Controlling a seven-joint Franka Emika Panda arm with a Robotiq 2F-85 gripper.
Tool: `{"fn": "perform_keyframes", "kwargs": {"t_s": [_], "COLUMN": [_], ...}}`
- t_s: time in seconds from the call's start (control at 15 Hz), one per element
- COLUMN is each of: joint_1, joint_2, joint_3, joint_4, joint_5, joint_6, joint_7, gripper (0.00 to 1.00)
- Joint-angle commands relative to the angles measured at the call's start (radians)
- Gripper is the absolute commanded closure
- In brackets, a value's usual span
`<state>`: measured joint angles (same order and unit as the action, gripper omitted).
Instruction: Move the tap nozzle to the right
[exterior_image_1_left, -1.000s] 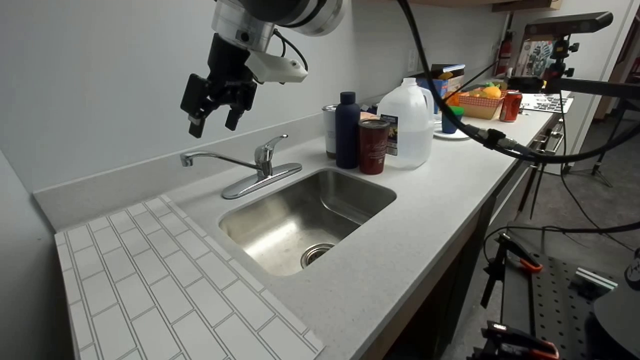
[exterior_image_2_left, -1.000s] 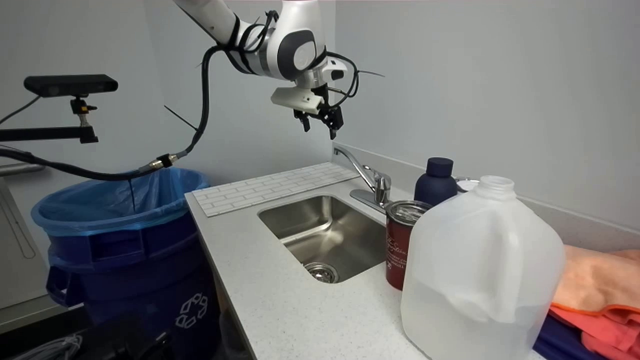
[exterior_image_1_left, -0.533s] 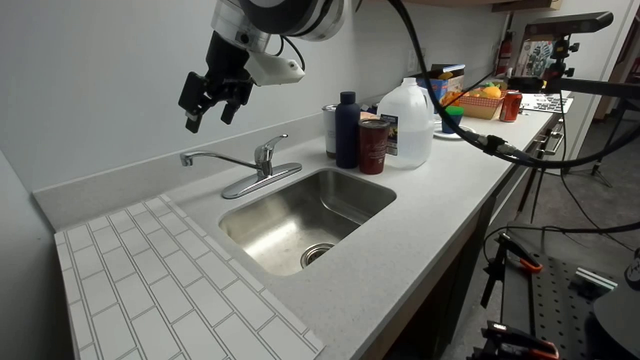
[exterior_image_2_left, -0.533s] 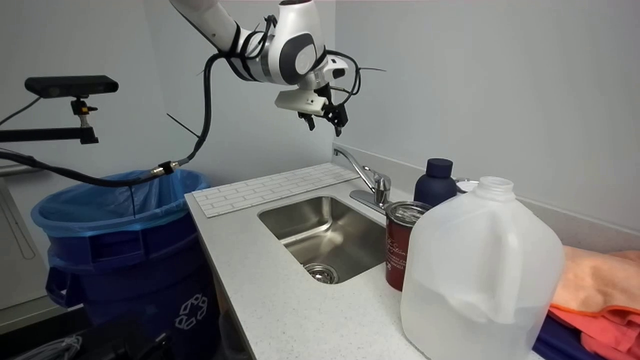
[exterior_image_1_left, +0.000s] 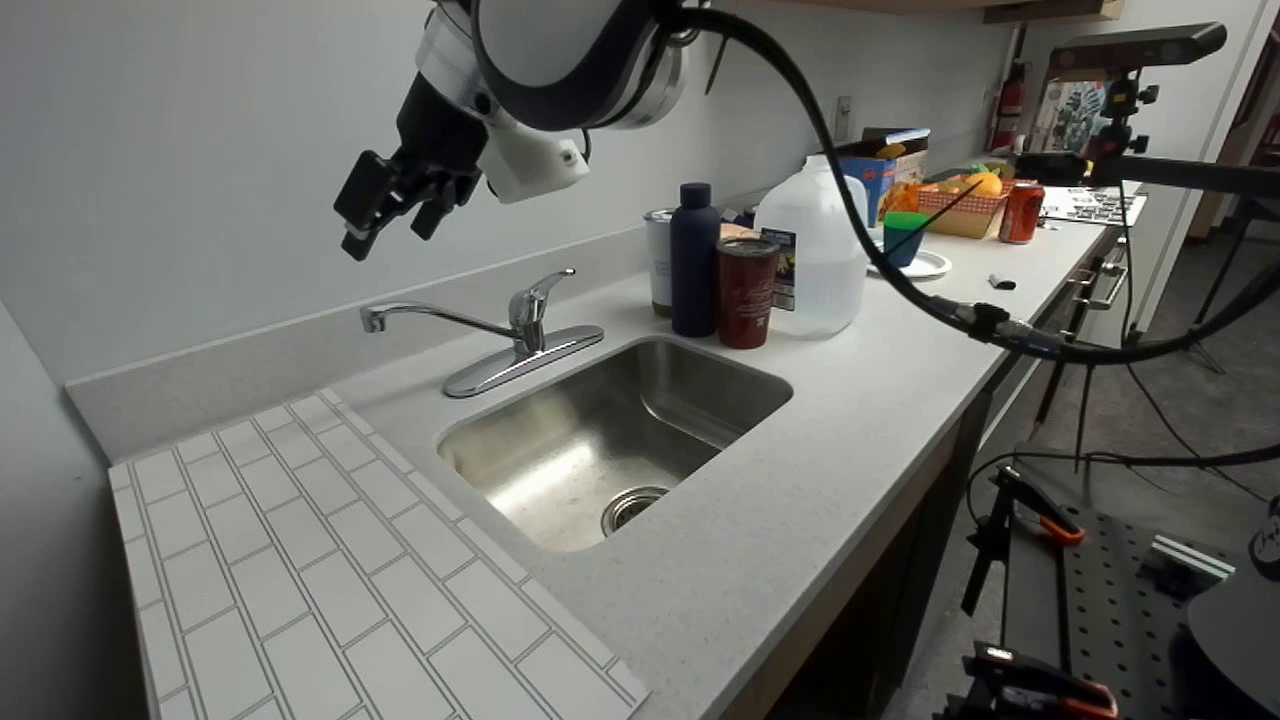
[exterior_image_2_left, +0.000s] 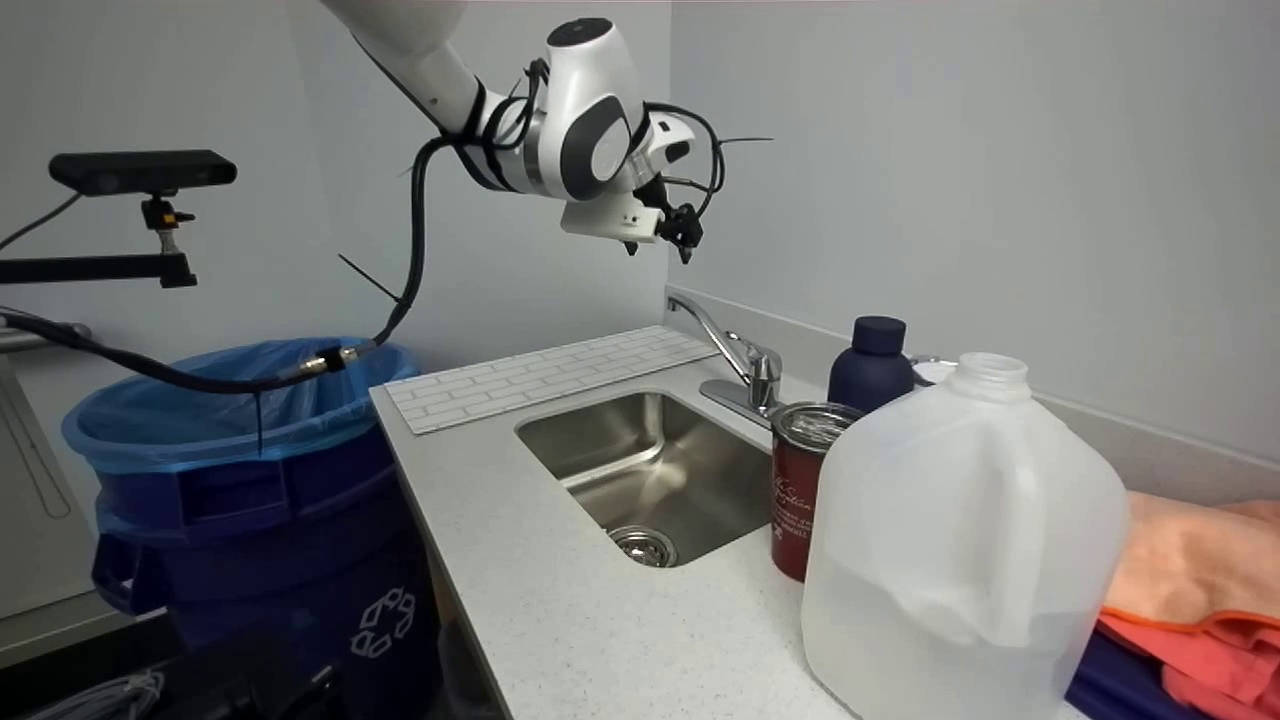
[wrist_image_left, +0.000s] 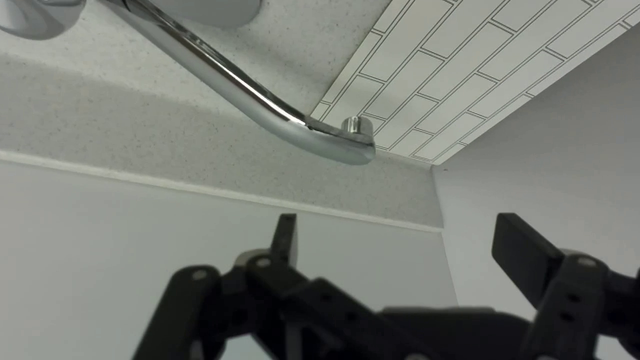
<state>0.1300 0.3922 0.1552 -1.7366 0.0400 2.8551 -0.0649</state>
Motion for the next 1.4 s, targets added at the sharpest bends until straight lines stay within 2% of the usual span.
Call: {"fn": "perform_keyframes", "kwargs": {"t_s": [0.0, 0.07, 0.13, 0.33, 0.6, 0.87, 1.33], "joint_1": [-0.033, -0.034, -0.02, -0.012, -0.019, -0.038, -0.135], "joint_2": [0.019, 0.021, 0.162, 0.258, 0.378, 0.387, 0.299], "joint_3": [0.046, 0.049, 0.035, 0.019, 0.032, 0.079, 0.238], "joint_4": [-0.003, -0.004, 0.108, 0.167, 0.274, 0.317, 0.27], "joint_5": [0.036, 0.039, 0.025, 0.002, -0.001, 0.02, 0.222], "joint_6": [0.071, 0.076, 0.117, 0.132, 0.144, 0.11, -0.153], "joint_7": [-0.062, -0.059, -0.037, -0.029, -0.026, -0.028, -0.018], "gripper": [0.0, 0.0, 0.0, 0.0, 0.0, 0.0, 0.0]}}
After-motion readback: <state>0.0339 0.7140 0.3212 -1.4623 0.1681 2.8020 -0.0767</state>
